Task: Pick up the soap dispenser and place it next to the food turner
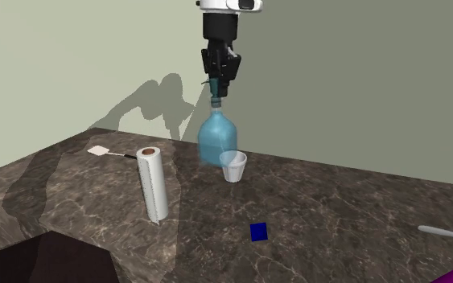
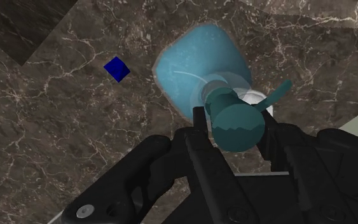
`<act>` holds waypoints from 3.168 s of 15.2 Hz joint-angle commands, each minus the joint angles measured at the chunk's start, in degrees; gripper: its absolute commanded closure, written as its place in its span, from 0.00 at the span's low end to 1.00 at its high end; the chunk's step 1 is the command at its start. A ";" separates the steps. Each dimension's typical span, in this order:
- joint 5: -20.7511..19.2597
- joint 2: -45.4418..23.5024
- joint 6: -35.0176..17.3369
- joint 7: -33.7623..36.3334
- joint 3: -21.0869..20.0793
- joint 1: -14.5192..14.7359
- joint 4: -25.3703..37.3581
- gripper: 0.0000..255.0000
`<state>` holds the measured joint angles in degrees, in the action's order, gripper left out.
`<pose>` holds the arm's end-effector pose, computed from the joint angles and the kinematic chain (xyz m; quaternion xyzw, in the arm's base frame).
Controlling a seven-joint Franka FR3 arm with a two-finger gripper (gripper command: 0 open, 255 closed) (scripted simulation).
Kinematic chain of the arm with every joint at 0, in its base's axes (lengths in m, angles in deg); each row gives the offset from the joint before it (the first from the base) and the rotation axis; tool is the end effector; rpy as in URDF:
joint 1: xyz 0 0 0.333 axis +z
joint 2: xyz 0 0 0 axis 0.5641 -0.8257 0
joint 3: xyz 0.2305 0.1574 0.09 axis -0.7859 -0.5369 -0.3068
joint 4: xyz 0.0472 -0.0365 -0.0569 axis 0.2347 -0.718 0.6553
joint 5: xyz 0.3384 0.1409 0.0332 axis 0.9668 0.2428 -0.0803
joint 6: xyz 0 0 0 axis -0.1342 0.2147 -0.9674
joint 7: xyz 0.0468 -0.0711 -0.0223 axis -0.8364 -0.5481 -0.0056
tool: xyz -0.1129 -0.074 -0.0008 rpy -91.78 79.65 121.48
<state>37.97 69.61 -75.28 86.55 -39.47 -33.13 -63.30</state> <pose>0.5462 -0.0198 0.5317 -0.9991 0.0348 0.0070 0.0248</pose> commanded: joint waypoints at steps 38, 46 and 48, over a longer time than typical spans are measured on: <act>0.53 11.23 17.70 16.21 -7.41 7.79 7.29 1.00; 2.57 17.98 16.88 26.62 -13.66 11.83 0.46 1.00; 3.22 19.08 16.78 29.32 -15.37 12.80 -0.49 1.00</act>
<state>40.81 87.60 -58.48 114.45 -54.02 -20.82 -62.80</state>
